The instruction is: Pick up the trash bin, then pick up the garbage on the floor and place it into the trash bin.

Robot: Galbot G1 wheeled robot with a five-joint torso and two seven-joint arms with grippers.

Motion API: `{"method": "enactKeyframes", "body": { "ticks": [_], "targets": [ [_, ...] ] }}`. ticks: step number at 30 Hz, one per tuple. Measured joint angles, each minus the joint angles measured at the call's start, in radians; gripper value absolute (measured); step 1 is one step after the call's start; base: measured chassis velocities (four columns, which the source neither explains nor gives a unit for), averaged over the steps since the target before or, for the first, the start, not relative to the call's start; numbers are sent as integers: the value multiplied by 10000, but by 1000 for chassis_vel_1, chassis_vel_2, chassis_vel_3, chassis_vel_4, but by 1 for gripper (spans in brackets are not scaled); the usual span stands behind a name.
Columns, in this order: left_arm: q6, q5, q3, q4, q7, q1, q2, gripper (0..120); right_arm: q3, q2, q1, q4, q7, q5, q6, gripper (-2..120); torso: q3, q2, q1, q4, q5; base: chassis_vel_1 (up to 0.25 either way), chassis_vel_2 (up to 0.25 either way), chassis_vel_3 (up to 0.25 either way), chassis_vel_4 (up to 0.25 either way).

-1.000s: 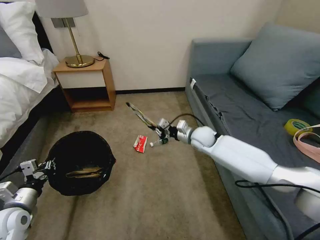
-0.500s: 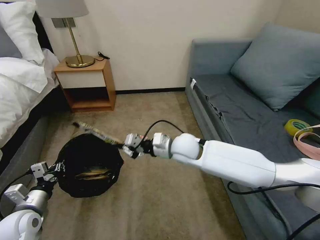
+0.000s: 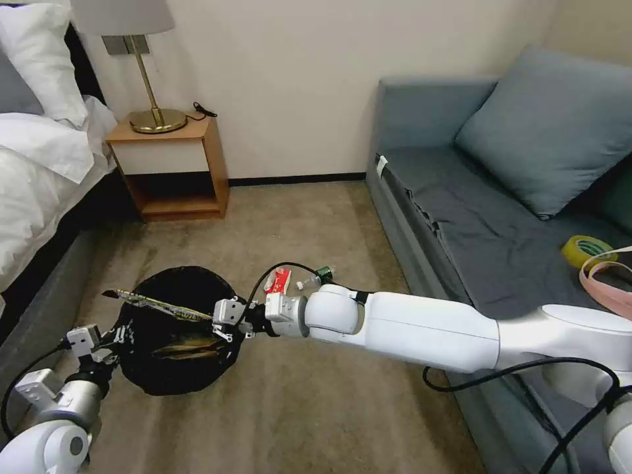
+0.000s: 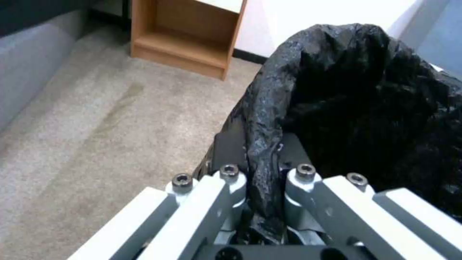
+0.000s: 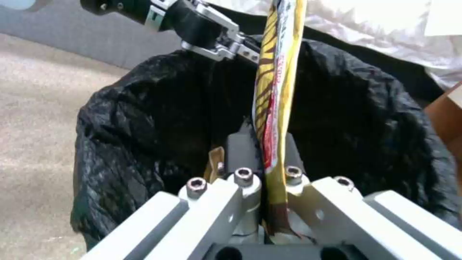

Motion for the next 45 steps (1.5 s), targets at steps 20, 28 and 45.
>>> {"method": "enactKeyframes", "body": {
  "ticks": [20, 28, 45],
  "targets": [
    [-37, -174, 36, 70, 84, -42, 154, 4, -294, -8, -95, -271, 422, -75, -37, 33, 0, 0, 0, 0, 1, 0, 0, 0, 0],
    [-52, -195, 3, 175, 95, -65, 143, 4, -88, -182, -94, -221, 508, -213, -42, 63, 1, -1, 0, 2, 1, 0, 0, 0, 0],
    [164, -455, -176, 49, -235, -415, 104, 4, 4319, -2967, -2006, 1294, 2994, -605, -841, 100, 0, -1, 0, -2, 5, 0, 0, 0, 0]
  ]
}}
